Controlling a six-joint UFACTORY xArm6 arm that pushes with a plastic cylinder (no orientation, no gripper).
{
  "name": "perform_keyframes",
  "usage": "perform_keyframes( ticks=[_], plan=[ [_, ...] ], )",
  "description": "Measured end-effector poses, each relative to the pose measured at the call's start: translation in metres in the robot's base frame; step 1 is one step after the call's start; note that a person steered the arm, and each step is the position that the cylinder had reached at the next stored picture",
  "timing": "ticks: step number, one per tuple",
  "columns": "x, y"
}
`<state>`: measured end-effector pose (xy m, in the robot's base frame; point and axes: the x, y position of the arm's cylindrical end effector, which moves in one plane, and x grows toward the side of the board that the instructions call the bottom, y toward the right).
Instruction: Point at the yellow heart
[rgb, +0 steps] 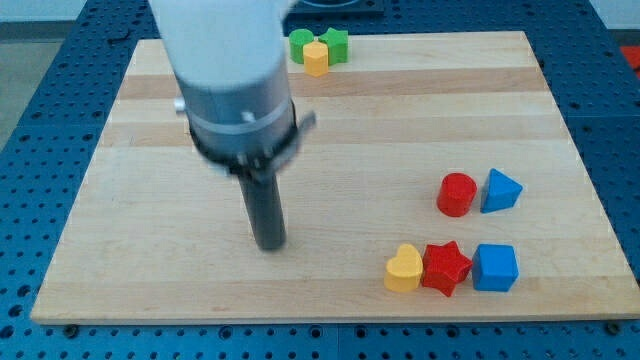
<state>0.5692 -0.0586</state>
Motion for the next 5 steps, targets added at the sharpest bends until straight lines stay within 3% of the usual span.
perform_keyframes(
  ticks=[1,3,5],
  plan=[
    [0.049,0.031],
    [0.05,0.035],
    [0.049,0.109]
  ],
)
